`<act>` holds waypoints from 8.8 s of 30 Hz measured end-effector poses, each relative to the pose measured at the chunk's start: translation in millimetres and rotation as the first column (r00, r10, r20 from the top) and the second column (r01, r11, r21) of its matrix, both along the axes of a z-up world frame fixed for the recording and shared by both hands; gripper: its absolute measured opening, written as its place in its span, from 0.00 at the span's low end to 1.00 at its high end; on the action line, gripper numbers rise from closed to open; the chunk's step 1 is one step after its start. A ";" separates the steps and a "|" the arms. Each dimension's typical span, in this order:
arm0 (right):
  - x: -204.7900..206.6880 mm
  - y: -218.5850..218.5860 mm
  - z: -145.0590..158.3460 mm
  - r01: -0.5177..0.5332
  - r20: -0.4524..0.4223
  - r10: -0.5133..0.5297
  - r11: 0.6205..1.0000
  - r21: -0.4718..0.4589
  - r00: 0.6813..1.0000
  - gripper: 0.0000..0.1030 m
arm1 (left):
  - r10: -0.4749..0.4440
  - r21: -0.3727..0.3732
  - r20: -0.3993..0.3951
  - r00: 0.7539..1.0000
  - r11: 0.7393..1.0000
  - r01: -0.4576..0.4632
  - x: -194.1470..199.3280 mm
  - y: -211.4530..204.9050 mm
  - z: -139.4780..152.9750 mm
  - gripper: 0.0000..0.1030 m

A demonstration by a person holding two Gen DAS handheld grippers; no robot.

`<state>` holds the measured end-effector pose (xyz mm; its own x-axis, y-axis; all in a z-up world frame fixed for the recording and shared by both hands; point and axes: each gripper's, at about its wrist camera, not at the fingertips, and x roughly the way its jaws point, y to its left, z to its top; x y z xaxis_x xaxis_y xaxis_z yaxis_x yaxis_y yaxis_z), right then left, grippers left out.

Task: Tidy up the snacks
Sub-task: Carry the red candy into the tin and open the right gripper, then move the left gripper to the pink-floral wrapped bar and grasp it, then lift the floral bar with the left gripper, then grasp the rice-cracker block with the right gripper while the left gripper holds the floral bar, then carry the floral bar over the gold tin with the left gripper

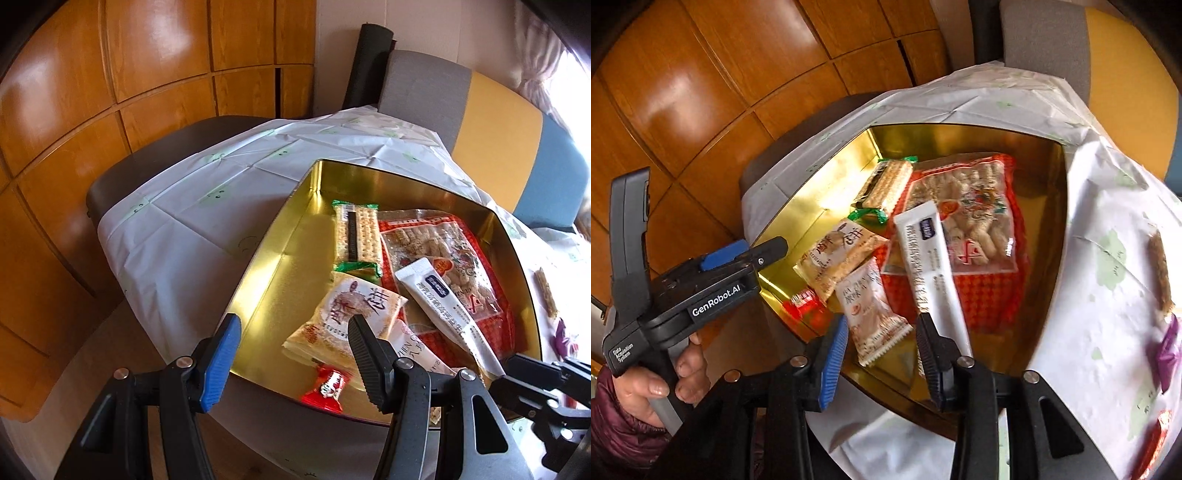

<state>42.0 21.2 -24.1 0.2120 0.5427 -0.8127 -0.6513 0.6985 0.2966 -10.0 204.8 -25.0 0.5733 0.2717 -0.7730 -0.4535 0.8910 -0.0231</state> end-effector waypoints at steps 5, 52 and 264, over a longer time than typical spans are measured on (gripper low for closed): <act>-6.3 -19.8 10.0 0.026 0.053 -0.026 1.000 -0.007 0.998 0.37 | -0.025 0.015 0.002 1.000 1.000 0.024 2.1 -8.9 2.8 0.59; 53.9 -401.1 7.8 0.881 -0.021 -0.895 0.443 -0.168 0.446 0.40 | -0.568 0.092 -0.016 0.823 0.819 0.567 50.5 -200.1 30.7 0.59; 93.2 -363.5 -46.5 0.561 0.048 -0.608 0.695 -0.450 0.792 0.77 | -0.553 0.016 0.033 0.833 0.833 0.552 14.7 -196.6 23.4 0.19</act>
<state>135.2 -342.3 -70.6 0.2769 -0.0639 -0.9588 -0.0532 0.9952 -0.0817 4.7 8.2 -1.6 0.6560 -0.0939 -0.7489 0.1154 0.9930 -0.0235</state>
